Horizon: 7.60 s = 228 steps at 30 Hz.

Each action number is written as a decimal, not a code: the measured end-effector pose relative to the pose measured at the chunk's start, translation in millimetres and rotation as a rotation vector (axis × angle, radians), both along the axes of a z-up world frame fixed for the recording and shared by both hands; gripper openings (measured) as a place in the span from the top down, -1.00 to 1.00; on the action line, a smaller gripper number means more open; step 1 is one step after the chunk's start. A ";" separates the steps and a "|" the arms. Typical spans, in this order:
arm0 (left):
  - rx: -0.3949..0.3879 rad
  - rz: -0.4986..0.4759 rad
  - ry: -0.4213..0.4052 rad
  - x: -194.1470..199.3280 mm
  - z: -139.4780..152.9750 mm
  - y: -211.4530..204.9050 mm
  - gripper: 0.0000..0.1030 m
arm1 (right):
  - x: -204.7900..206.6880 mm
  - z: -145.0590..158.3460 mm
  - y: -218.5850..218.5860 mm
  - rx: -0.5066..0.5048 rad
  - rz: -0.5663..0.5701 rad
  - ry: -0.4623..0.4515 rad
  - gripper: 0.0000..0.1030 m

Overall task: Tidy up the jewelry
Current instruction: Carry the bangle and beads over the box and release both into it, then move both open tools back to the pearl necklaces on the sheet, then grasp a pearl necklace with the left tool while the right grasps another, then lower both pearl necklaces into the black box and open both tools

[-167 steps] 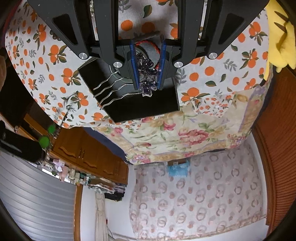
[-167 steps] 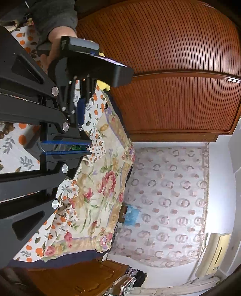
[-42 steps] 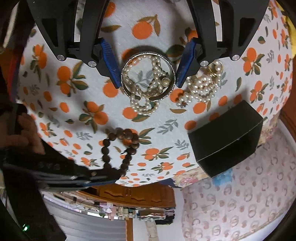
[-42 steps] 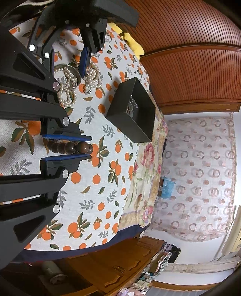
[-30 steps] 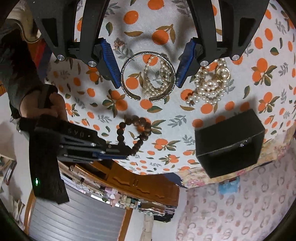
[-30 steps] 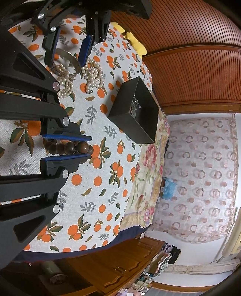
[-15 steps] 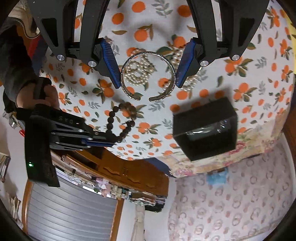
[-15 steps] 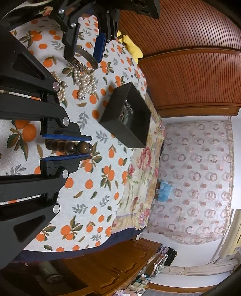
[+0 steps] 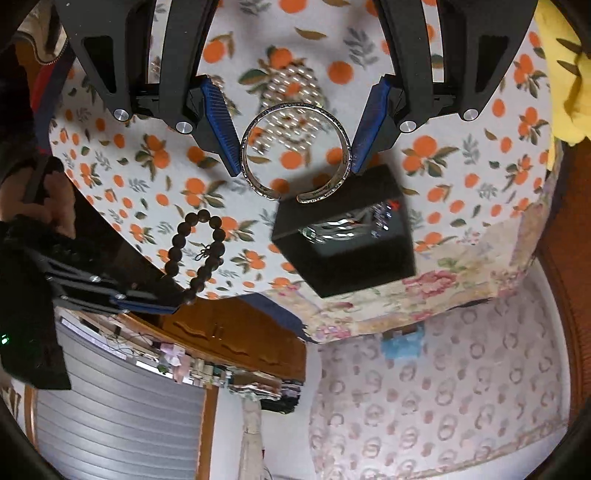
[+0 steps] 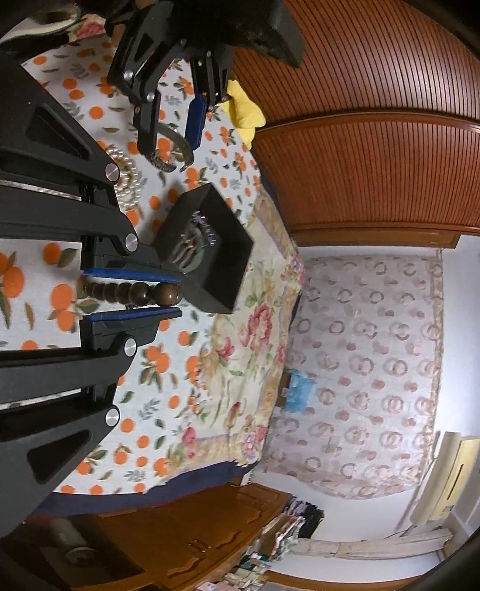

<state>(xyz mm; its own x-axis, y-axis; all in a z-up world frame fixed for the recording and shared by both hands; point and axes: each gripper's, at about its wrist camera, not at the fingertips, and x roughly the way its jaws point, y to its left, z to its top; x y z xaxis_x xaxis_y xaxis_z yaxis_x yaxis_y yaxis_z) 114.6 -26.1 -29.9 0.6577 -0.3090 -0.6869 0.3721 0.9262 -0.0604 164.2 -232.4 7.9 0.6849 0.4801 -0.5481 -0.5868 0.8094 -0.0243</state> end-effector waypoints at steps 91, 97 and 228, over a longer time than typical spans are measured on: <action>-0.037 0.083 0.112 -29.2 -64.1 11.8 0.19 | -27.1 -100.1 19.7 -0.095 0.076 0.225 0.41; -0.021 0.081 0.130 -20.9 -69.1 7.8 0.49 | -26.4 -106.9 16.4 -0.096 0.066 0.233 0.41; -0.108 0.151 -0.168 87.2 75.1 41.1 0.86 | 101.0 113.7 73.8 0.103 0.132 -0.112 0.88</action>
<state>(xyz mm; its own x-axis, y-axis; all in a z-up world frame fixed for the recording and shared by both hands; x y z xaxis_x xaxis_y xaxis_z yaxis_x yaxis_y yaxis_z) 201.8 15.0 45.3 0.8040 -0.2644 -0.5326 0.2435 0.9636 -0.1107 265.2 -158.7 121.6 0.6663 0.6189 -0.4158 -0.6859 0.7275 -0.0163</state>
